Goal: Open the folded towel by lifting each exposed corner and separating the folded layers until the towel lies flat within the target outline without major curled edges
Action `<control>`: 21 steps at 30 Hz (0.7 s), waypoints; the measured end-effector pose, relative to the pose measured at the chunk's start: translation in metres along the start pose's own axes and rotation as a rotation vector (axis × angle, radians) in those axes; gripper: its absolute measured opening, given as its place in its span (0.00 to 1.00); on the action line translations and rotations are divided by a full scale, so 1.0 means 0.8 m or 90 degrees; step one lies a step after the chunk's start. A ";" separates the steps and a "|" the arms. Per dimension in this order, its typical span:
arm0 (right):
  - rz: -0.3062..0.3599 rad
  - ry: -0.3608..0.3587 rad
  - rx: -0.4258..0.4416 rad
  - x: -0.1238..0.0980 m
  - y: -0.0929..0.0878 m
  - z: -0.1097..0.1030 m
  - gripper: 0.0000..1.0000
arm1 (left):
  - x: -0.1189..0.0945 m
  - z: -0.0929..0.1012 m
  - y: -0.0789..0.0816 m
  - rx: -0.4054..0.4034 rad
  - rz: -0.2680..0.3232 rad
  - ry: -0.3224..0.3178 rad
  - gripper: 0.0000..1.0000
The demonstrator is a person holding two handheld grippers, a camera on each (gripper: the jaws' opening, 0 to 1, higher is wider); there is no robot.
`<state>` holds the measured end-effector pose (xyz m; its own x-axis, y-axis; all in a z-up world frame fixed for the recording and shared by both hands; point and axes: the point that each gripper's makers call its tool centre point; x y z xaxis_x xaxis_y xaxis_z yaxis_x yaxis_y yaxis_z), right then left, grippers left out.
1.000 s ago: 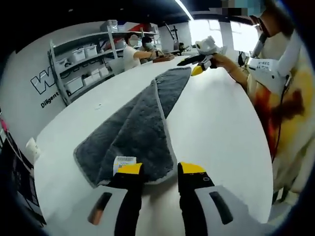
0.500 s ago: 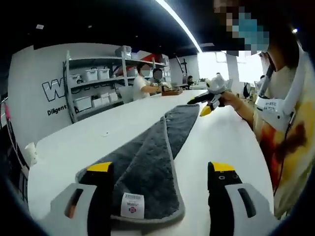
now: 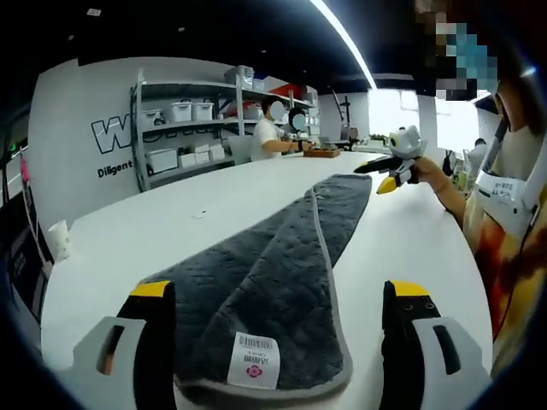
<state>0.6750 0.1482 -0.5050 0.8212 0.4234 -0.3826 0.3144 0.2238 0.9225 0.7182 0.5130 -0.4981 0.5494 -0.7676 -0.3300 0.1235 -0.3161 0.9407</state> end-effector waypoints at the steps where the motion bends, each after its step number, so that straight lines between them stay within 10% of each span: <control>1: 0.006 -0.002 0.005 -0.002 0.002 0.003 0.99 | 0.002 0.000 0.000 -0.001 0.000 0.000 0.99; 15: 0.075 -0.078 0.049 -0.042 0.034 0.087 0.98 | 0.008 -0.002 -0.008 -0.014 -0.016 0.002 0.97; 21: 0.092 -0.122 0.043 -0.061 0.043 0.141 0.79 | 0.009 -0.003 -0.012 -0.013 -0.023 0.007 0.95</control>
<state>0.6997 0.0362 -0.4486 0.9330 0.2713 -0.2365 0.2137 0.1112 0.9705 0.7229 0.5122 -0.5092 0.5527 -0.7499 -0.3635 0.1609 -0.3320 0.9295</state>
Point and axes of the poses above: the point that each gripper's makers call its tool centre point, and the gripper's own axes: x roughly forward along the fingers, z roughly to its right, y roughly out of its top, and after that the axes turned 5 degrees about y, right-handed
